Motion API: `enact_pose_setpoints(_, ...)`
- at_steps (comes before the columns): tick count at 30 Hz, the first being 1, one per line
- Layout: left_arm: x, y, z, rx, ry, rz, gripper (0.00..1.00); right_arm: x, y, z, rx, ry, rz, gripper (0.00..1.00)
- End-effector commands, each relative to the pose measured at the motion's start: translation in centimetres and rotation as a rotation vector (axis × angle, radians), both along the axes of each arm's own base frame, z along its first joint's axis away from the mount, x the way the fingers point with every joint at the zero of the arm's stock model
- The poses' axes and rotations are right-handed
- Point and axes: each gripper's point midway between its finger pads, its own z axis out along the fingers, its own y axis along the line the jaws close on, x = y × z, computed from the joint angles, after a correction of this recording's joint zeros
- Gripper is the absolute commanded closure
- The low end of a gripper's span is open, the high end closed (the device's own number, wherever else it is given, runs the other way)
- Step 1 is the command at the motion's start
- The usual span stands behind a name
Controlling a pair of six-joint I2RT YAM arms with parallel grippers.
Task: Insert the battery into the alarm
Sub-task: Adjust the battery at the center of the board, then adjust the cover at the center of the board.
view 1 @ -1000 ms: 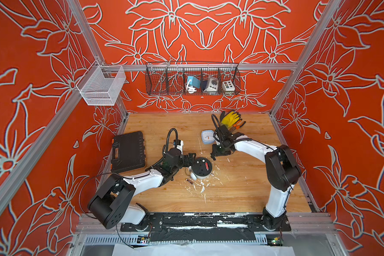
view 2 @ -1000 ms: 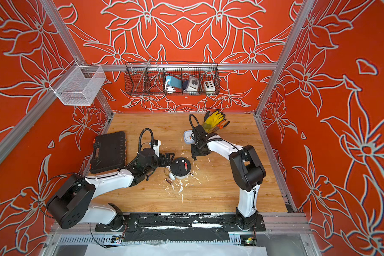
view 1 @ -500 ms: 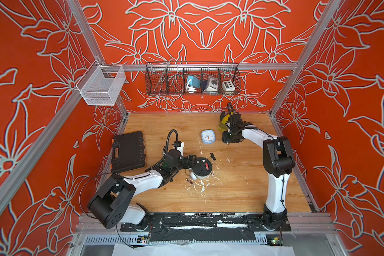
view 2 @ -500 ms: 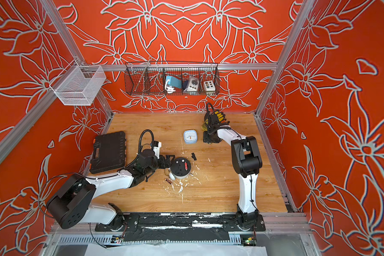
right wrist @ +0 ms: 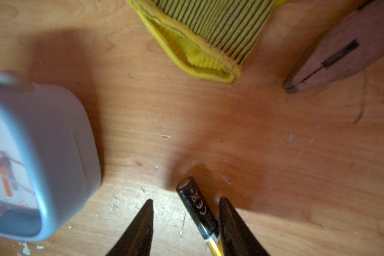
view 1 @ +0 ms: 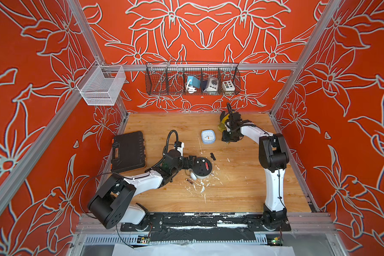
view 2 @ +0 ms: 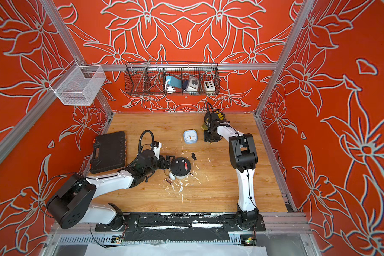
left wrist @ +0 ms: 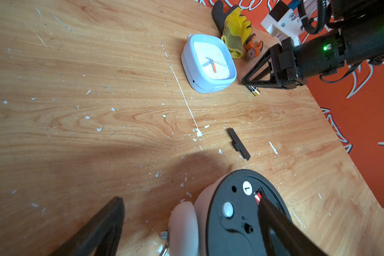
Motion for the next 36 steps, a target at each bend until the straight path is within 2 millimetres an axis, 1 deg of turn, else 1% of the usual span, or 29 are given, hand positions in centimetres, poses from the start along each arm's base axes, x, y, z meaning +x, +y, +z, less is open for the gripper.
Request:
enact_pose_setpoints(1,0.3,0.0,0.0,-0.006,-0.010,-0.002,0.12,-0.5,-0.4,0.1,-0.019,0.014,0.017,0.56)
enact_pose_setpoints(2,0.3,0.0,0.0,-0.006,-0.009,-0.004,0.12,-0.5,-0.4,0.1,-0.018,0.012,0.019,0.58)
enact_pose_setpoints(5,0.4,-0.2,0.0,-0.009,-0.007,-0.007,0.12,-0.4,-0.6,0.3,-0.029,0.004,0.015,0.60)
enact_pose_setpoints(8,0.5,-0.3,0.0,-0.009,-0.005,-0.010,0.12,-0.3,-1.0,1.0,-0.051,-0.011,0.007,0.58)
enact_pose_setpoints(12,0.5,-0.5,-0.1,-0.018,0.004,-0.012,0.12,-0.7,-1.4,3.3,-0.055,-0.073,-0.003,0.49)
enact_pose_setpoints(14,0.5,-0.5,-0.1,-0.030,0.009,-0.008,0.12,-1.1,-1.3,4.7,-0.049,-0.113,0.004,0.47)
enact_pose_setpoints(16,0.6,-0.4,0.0,-0.041,0.012,-0.005,0.12,-1.8,-1.2,5.5,-0.052,-0.134,0.023,0.46)
enact_pose_setpoints(19,0.6,-0.3,0.1,-0.049,0.015,0.000,0.12,-3.3,0.3,5.8,-0.043,-0.137,0.088,0.47)
enact_pose_setpoints(23,0.7,-0.1,0.3,-0.056,0.013,0.008,0.12,-5.3,3.8,5.7,-0.049,-0.134,0.206,0.48)
enact_pose_setpoints(27,0.6,0.1,0.5,-0.056,0.004,0.012,0.12,-6.4,7.1,5.3,-0.056,-0.128,0.292,0.50)
enact_pose_setpoints(32,0.3,0.7,0.7,-0.034,-0.010,0.026,0.12,-6.9,9.5,3.0,-0.065,-0.076,0.329,0.53)
enact_pose_setpoints(36,0.0,1.2,0.6,-0.017,-0.018,0.034,0.12,-7.4,10.6,1.5,-0.092,-0.034,0.365,0.55)
